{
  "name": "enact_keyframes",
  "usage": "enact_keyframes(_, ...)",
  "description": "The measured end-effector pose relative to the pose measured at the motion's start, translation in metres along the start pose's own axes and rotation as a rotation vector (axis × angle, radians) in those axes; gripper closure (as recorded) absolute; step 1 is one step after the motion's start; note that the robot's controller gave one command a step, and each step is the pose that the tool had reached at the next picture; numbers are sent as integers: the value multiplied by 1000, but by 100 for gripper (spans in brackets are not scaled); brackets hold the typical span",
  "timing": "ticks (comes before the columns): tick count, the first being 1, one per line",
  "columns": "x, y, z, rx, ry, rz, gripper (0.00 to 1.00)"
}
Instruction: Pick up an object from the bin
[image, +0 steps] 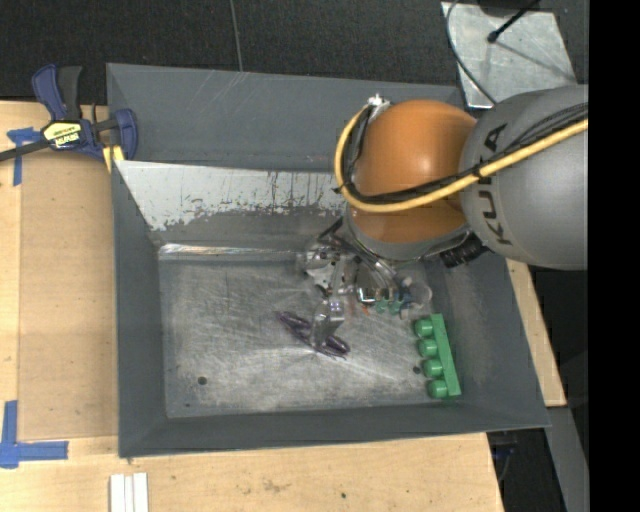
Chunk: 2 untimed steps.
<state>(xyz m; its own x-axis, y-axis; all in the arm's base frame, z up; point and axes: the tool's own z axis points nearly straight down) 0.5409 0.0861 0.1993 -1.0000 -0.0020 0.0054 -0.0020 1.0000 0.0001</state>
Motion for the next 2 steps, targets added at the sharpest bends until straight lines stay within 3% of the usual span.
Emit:
enact_keyframes(1,-2,0,-4,-1,-8,3,0)
enact_keyframes(2,-20,-21,60,-2,-14,32,0)
